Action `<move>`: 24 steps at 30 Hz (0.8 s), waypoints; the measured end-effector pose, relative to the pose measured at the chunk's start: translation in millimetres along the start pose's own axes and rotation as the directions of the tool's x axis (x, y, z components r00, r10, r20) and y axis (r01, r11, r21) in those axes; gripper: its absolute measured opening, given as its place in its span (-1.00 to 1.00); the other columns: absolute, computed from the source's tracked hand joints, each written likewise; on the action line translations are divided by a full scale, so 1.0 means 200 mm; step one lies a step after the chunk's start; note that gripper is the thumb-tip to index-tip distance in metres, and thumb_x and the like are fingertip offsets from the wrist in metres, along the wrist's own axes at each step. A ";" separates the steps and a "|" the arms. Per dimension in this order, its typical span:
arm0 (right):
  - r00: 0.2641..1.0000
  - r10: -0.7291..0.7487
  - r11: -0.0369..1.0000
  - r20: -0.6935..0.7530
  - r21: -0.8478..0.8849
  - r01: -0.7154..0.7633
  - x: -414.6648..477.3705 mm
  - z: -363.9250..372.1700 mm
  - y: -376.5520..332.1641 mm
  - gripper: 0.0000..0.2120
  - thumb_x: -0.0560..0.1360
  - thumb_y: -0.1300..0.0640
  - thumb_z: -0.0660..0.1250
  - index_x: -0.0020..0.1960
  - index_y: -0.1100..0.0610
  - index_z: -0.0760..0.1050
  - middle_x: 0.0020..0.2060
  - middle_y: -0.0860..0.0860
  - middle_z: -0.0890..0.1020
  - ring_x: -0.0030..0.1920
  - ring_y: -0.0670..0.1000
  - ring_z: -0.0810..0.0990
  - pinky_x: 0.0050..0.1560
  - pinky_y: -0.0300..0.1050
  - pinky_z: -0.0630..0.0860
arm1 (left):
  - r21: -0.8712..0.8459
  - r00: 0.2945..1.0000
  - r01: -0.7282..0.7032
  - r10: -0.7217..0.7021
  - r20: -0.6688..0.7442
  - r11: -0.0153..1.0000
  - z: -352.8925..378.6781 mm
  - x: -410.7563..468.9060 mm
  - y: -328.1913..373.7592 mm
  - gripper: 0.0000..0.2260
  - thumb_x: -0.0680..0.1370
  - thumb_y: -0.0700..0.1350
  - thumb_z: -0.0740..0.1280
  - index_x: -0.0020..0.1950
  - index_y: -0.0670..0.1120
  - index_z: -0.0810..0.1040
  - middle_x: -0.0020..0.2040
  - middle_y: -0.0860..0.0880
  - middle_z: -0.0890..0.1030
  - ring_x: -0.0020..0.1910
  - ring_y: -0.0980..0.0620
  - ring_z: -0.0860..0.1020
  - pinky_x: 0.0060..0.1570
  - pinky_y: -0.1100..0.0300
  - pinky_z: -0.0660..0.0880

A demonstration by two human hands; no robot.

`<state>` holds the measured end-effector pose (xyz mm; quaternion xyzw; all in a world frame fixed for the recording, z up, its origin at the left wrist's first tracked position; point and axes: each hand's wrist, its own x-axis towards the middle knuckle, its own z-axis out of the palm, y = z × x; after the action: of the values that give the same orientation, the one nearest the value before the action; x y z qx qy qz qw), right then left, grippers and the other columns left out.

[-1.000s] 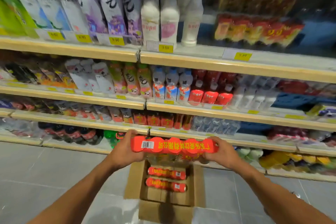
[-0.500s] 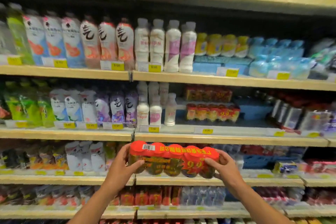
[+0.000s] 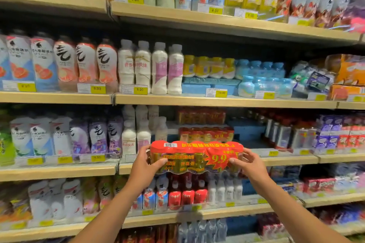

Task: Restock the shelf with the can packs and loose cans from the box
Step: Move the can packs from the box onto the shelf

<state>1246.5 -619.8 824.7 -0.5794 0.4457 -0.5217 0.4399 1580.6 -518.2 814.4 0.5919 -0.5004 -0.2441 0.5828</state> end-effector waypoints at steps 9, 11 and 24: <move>0.993 -0.112 0.994 -0.029 -0.004 0.112 0.47 -0.17 0.04 -0.65 0.40 0.23 0.55 0.14 0.01 0.61 -0.05 -0.09 0.71 -0.08 -0.11 0.64 -0.22 -0.22 0.49 | 0.040 0.984 -0.040 0.046 -0.175 0.998 0.43 0.35 0.07 -0.60 0.46 0.04 0.50 0.23 0.19 0.46 0.14 0.13 0.56 0.12 0.09 0.55 0.13 0.10 0.51; 0.991 -0.135 0.991 -0.020 -0.010 0.135 0.61 -0.20 0.07 -0.63 0.40 0.23 0.55 0.17 0.03 0.62 -0.03 -0.07 0.71 -0.08 -0.10 0.64 -0.19 -0.20 0.50 | 0.043 0.976 -0.047 0.055 -0.210 0.998 0.52 0.44 0.07 -0.57 0.48 0.01 0.49 0.32 0.11 0.47 0.14 0.11 0.54 0.12 0.07 0.52 0.08 0.16 0.46; 0.998 -0.028 0.983 -0.049 -0.182 0.019 1.49 -0.21 0.23 -0.69 0.44 0.22 0.47 0.16 0.22 0.53 0.05 0.03 0.65 -0.04 0.06 0.62 0.04 -0.02 0.59 | 0.159 0.898 0.219 -0.136 -0.418 0.963 0.86 1.07 -0.04 -0.75 0.52 -0.26 0.32 0.19 -0.28 0.54 0.10 -0.24 0.61 0.08 -0.24 0.57 0.01 0.02 0.51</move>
<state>1219.0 -922.2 846.6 -0.6086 0.4959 -0.4988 0.3674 1514.5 -783.5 834.9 0.7288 -0.3351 -0.1171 0.5855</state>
